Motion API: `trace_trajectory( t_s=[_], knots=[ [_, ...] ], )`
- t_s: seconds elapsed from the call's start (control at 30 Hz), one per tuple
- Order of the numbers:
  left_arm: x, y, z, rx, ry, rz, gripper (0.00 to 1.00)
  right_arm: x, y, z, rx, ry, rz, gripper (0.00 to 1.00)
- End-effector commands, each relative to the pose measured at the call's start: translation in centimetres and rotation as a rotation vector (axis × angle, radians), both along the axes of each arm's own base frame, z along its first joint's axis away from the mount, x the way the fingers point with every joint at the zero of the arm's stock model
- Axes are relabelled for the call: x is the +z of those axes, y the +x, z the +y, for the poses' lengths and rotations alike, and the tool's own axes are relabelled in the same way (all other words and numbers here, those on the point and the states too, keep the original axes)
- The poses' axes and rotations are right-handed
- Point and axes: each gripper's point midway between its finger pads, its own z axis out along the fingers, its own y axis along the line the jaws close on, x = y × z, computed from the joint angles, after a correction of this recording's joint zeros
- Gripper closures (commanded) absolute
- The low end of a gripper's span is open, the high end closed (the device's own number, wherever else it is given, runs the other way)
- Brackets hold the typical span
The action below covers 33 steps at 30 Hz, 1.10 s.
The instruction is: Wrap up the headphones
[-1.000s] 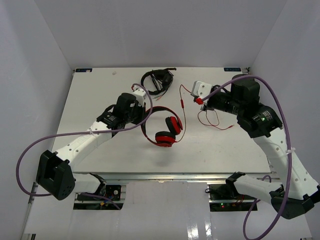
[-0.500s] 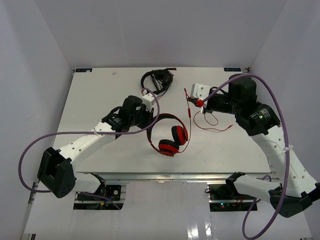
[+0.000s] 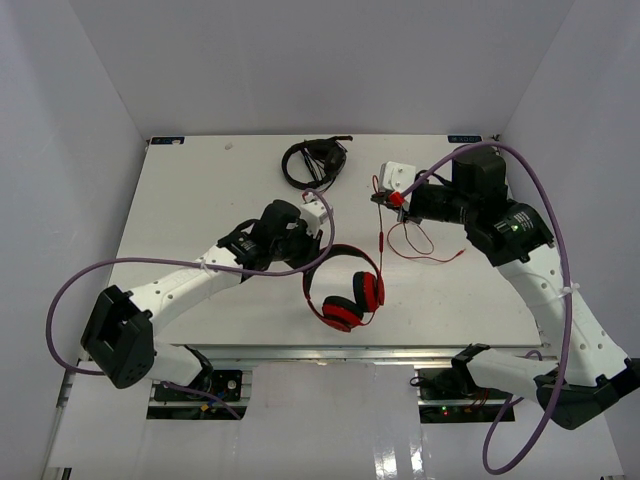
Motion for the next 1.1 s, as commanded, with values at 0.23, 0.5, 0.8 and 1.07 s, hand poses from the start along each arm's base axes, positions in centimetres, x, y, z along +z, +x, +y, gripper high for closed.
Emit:
trace_trajectory(
  t_s=[0.23, 0.5, 0.8, 1.07],
  knots=[
    [0.7, -3.5, -3.2, -0.135, -0.068, 0.006, 1.00, 0.6, 3.4, -1.2, -0.123, 0.072, -0.062, 0.92],
    [2.1, -4.5, -2.8, -0.146, -0.109, -0.018, 1.00, -2.0, 4.6, -3.8, -0.211, 0.081, -0.066, 0.92],
    [4.7, -5.9, -2.5, -0.171, -0.187, -0.039, 1.00, -6.6, 6.6, -6.2, -0.295, 0.053, 0.002, 0.92],
    [9.2, -7.4, -2.7, -0.205, -0.308, -0.062, 1.00, -9.2, 7.2, -7.2, -0.311, 0.112, 0.128, 0.92]
  ],
)
